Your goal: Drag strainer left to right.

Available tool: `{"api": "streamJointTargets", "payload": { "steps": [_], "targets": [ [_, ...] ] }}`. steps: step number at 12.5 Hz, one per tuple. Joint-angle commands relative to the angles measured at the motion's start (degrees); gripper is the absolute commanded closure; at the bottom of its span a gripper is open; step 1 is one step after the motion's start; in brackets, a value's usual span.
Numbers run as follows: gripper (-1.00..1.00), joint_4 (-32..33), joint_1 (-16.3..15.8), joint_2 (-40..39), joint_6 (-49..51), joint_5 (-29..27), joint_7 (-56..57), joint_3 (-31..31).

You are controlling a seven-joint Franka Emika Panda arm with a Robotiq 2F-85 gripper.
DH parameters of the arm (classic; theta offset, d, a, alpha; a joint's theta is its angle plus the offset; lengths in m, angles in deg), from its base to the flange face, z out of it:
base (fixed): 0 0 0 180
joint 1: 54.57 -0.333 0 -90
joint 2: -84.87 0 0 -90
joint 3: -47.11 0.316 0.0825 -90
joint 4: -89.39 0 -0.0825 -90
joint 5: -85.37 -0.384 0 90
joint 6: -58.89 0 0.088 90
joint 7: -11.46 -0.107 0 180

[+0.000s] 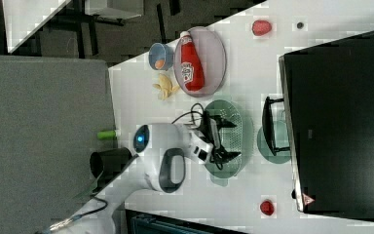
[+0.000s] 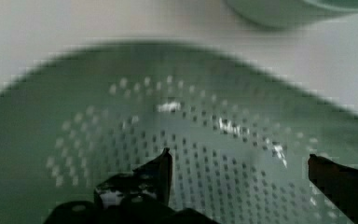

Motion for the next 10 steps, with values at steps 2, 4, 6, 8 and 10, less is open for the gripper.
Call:
{"api": "streamJointTargets", "payload": {
  "steps": [2, 4, 6, 8, 10],
  "targets": [
    [-1.0, -5.13, -1.14, 13.49, 12.35, 0.63, 19.12, 0.64],
    [-1.0, -9.76, -1.15, 19.49, 24.77, 0.14, 22.42, 0.62],
    [-1.0, -14.78, -1.3, 24.48, 36.92, -2.22, 22.99, 0.9],
    [-1.0, -19.38, -1.3, 28.32, 46.89, -5.15, 23.08, 0.94],
    [-1.0, -23.79, -1.3, 30.99, 52.47, -4.76, 25.94, 1.05]
  ]
}}
